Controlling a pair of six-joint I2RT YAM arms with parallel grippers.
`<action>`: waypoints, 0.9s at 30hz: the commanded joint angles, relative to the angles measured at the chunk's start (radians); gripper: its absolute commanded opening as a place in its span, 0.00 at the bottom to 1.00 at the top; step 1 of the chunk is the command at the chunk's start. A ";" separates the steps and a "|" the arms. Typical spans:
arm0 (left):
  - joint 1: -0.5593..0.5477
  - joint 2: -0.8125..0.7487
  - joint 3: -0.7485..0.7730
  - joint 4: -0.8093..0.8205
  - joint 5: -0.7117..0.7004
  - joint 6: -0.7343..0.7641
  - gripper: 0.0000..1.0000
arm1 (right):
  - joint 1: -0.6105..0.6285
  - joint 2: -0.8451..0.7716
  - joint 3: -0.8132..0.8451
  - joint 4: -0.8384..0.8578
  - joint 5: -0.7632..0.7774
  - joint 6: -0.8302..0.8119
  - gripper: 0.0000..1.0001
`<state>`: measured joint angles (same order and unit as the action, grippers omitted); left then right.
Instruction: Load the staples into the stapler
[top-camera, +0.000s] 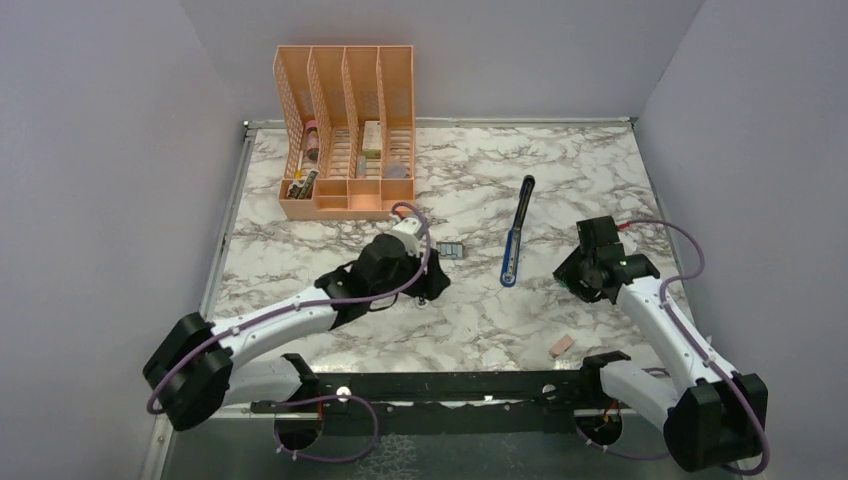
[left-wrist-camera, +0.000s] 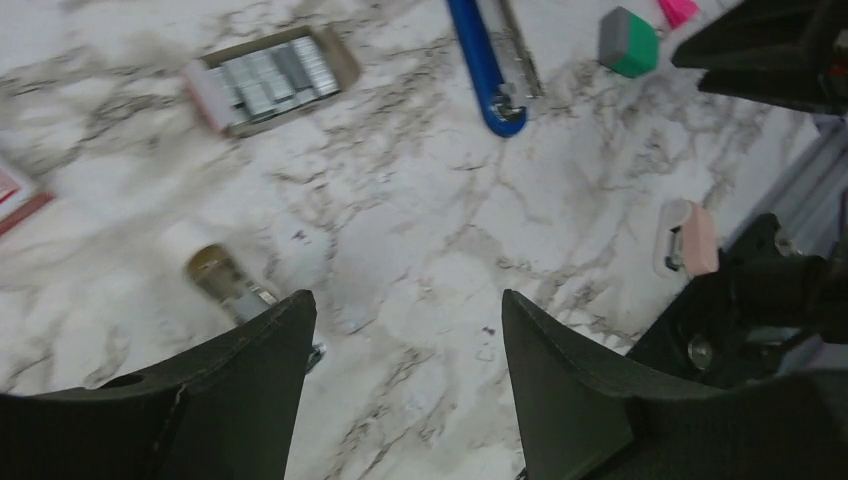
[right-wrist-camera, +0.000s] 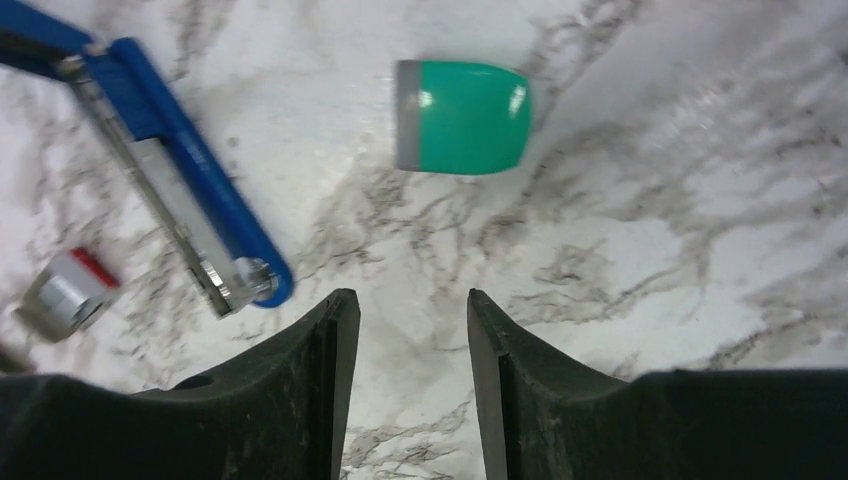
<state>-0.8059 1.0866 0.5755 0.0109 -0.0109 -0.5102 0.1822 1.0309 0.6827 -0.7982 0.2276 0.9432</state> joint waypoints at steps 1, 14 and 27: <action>-0.081 0.184 0.083 0.258 0.204 0.005 0.71 | 0.001 -0.085 0.023 0.187 -0.108 -0.181 0.51; -0.393 0.730 0.434 0.396 0.139 -0.077 0.69 | 0.001 -0.204 0.097 0.147 0.000 -0.110 0.54; -0.485 0.941 0.569 0.427 0.216 -0.177 0.64 | 0.000 -0.294 0.083 0.158 0.114 -0.045 0.54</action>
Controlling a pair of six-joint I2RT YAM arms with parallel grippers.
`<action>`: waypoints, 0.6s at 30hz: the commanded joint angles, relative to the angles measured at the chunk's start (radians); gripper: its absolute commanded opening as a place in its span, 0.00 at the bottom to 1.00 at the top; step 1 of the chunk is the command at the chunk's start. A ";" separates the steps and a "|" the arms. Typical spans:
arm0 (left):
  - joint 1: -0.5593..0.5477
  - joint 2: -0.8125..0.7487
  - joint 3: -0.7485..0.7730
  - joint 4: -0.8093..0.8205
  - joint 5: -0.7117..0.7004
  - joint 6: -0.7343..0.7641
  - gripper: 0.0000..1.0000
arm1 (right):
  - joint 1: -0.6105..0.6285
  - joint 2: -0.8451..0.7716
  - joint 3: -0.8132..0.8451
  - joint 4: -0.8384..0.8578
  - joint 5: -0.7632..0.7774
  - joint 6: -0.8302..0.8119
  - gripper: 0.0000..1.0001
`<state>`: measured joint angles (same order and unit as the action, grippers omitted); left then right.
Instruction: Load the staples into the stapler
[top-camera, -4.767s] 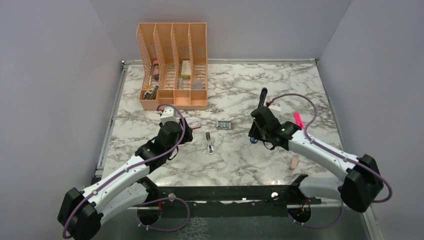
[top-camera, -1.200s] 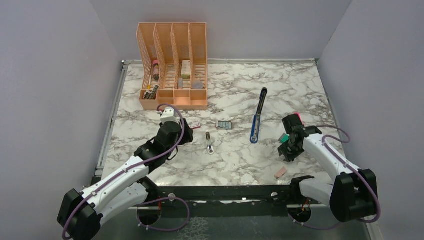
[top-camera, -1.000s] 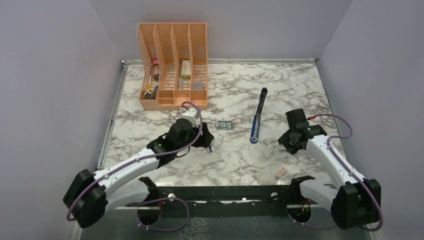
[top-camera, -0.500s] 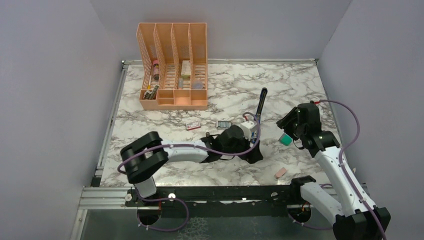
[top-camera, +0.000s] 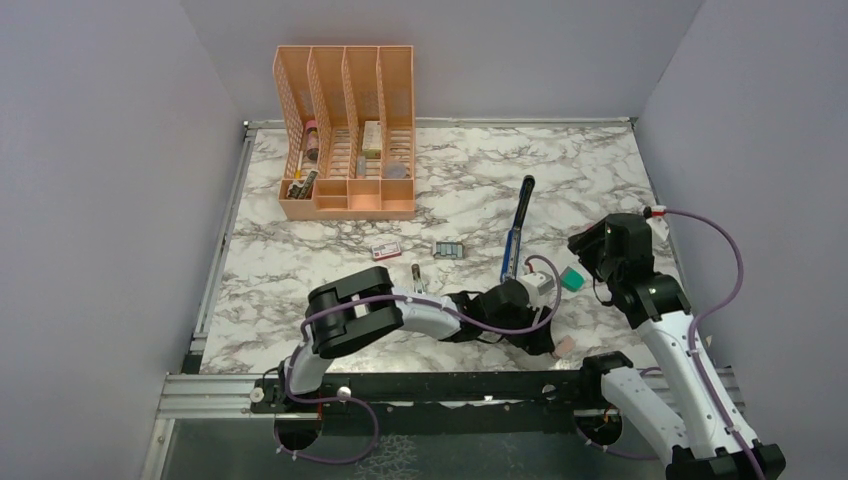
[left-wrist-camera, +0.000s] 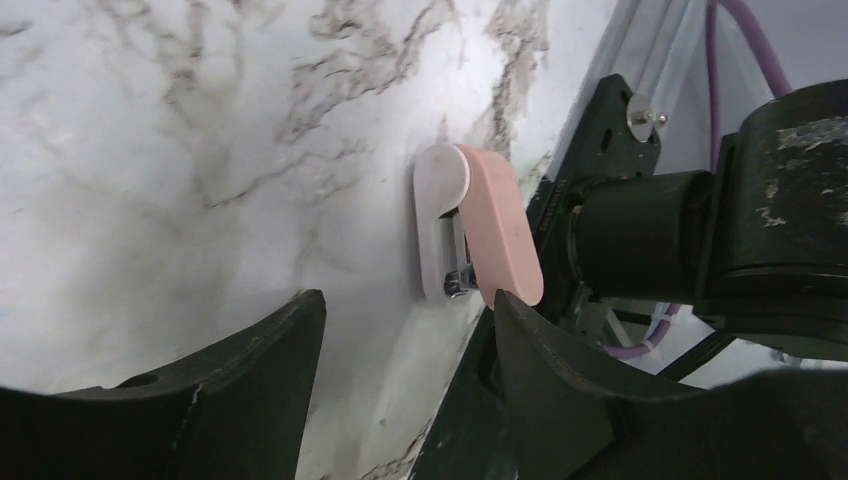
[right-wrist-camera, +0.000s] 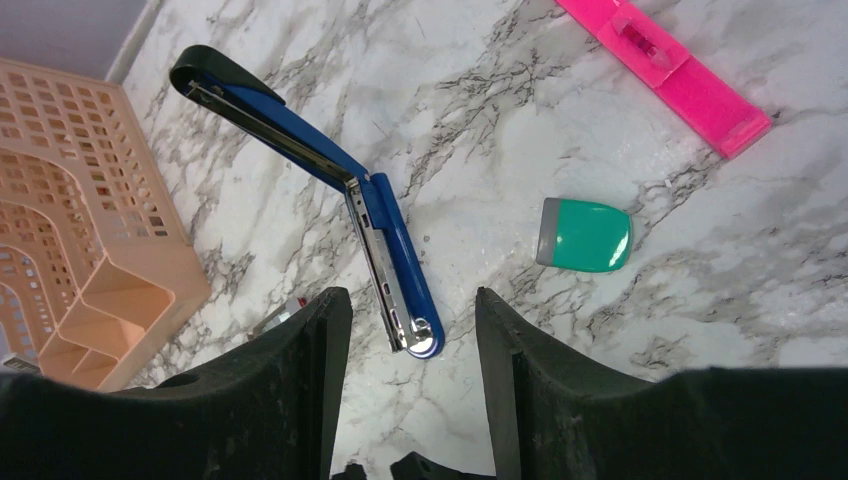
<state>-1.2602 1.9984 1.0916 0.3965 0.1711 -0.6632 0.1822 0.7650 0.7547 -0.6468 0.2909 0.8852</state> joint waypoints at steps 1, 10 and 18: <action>-0.035 0.037 0.064 0.041 0.036 -0.016 0.64 | 0.000 -0.027 0.011 0.007 0.047 0.011 0.54; -0.055 0.034 0.075 0.047 -0.007 0.062 0.65 | 0.000 -0.019 -0.008 0.016 0.001 -0.003 0.54; -0.118 0.055 0.169 -0.098 -0.154 0.102 0.66 | 0.000 -0.022 -0.011 0.008 0.032 -0.009 0.54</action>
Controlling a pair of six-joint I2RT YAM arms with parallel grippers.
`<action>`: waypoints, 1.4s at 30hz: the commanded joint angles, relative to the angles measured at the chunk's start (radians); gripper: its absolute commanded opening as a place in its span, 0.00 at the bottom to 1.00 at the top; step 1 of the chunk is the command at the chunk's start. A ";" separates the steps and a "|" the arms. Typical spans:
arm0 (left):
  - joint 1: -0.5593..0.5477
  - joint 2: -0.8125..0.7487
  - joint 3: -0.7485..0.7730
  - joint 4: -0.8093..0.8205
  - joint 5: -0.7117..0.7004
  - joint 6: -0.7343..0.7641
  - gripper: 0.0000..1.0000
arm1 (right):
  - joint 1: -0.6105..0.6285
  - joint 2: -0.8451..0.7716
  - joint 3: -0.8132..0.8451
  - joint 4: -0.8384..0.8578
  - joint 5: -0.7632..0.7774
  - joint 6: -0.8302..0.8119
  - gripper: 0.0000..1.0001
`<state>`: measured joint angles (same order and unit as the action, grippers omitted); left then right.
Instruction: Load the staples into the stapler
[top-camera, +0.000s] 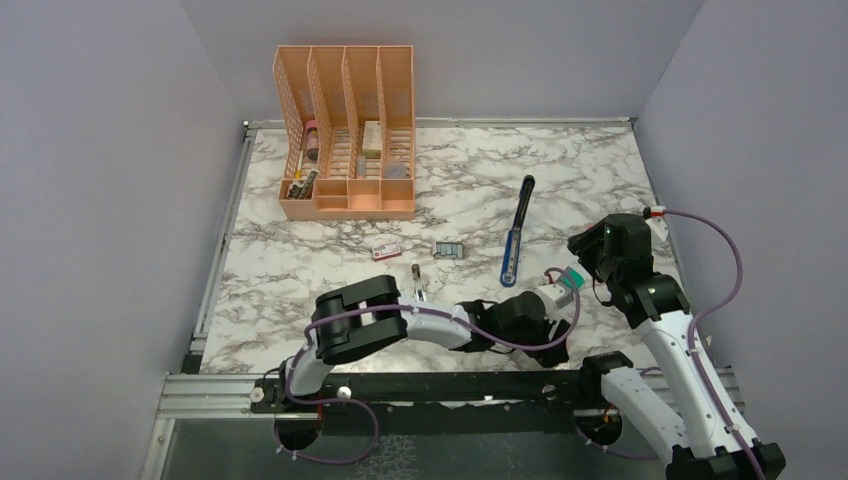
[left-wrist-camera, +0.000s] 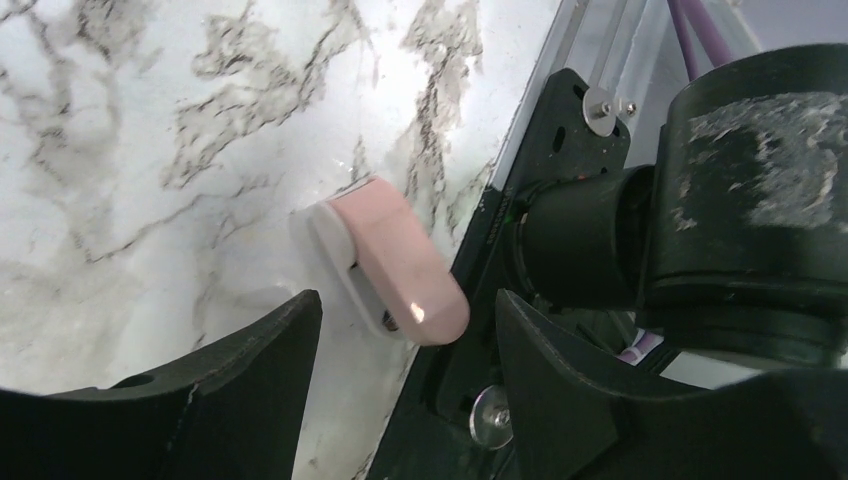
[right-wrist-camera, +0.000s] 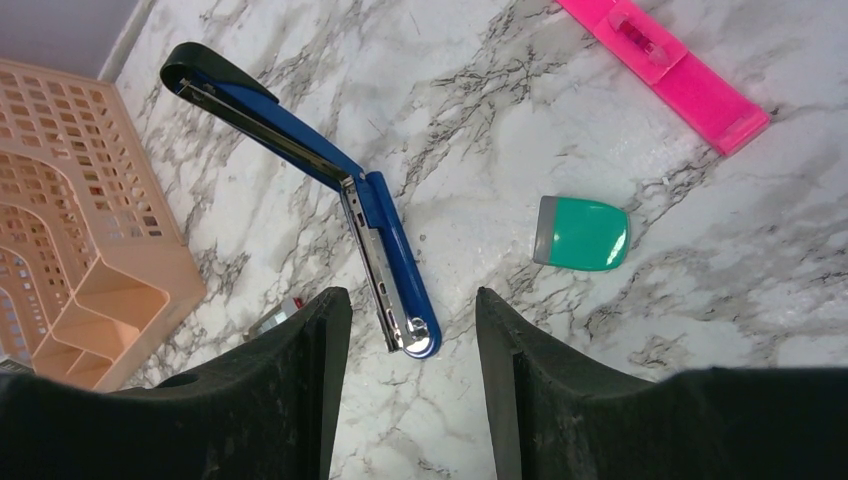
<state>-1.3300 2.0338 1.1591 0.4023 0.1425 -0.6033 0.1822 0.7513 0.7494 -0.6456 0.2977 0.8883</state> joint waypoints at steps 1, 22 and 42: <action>-0.063 0.029 0.132 -0.150 -0.169 0.051 0.66 | 0.000 -0.007 -0.007 0.009 0.029 -0.013 0.54; -0.088 0.058 0.212 -0.330 -0.381 0.065 0.24 | 0.000 -0.006 -0.015 0.019 0.030 -0.030 0.54; -0.002 -0.405 -0.244 -0.559 -0.832 -0.305 0.21 | 0.000 0.076 -0.146 0.223 -0.528 -0.352 0.55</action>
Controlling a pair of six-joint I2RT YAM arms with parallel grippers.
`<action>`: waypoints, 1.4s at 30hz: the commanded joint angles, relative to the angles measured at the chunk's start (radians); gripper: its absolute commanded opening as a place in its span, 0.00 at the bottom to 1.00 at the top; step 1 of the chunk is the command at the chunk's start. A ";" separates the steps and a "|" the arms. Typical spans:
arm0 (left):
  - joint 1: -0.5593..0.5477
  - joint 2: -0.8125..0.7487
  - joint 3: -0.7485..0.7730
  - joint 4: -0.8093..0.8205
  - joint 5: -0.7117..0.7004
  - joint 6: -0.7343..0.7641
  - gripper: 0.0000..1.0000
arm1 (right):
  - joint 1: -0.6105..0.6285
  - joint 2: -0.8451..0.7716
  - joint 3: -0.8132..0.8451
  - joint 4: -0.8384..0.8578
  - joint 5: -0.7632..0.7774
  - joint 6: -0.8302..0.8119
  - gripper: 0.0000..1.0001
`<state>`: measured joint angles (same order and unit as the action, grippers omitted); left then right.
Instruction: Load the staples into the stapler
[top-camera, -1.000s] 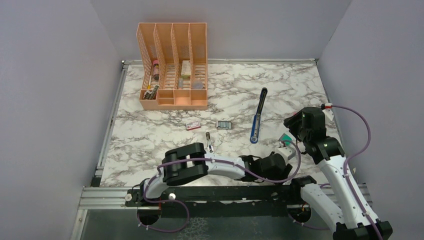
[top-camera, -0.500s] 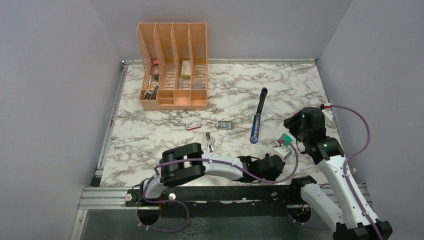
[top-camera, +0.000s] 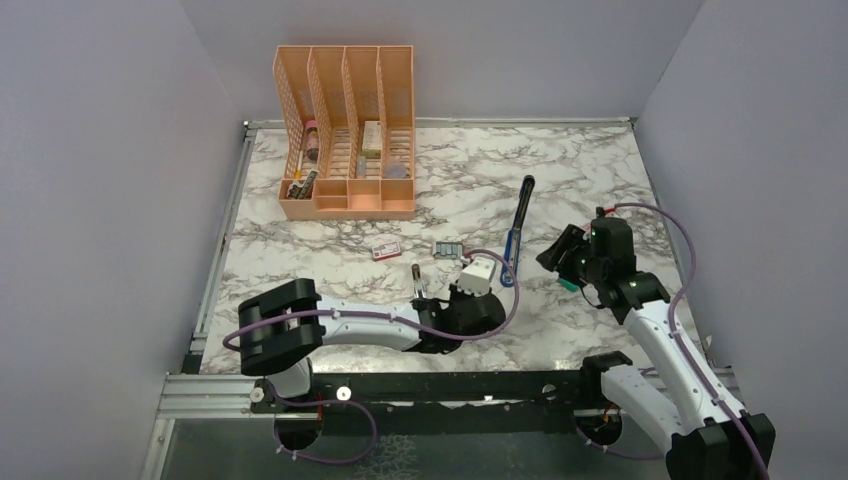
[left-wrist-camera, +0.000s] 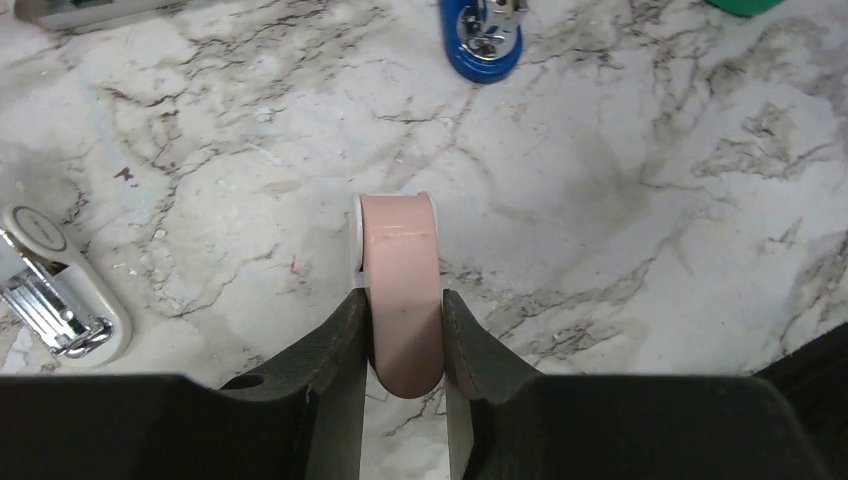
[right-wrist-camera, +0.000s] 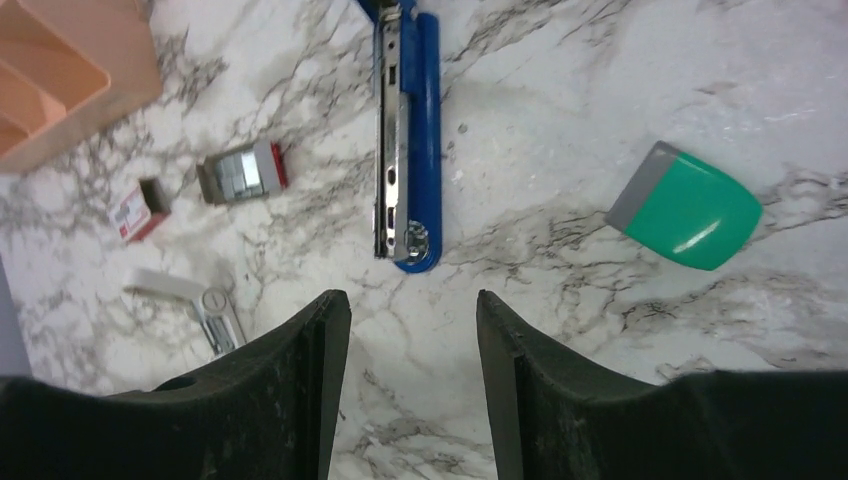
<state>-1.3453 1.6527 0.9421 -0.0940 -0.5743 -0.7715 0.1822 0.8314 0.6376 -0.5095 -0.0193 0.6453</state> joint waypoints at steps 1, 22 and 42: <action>0.021 -0.019 -0.029 -0.061 -0.114 -0.153 0.21 | 0.001 0.003 -0.039 0.086 -0.240 -0.121 0.55; 0.127 -0.029 -0.072 0.062 0.011 -0.143 0.57 | 0.087 0.098 -0.038 0.048 -0.267 -0.141 0.55; 0.172 -0.349 -0.347 0.084 -0.036 -0.267 0.44 | 0.719 0.528 0.185 0.098 0.183 0.101 0.62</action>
<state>-1.1854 1.3418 0.6205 -0.0303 -0.5884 -0.9955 0.8440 1.2766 0.7410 -0.4297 0.0143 0.7006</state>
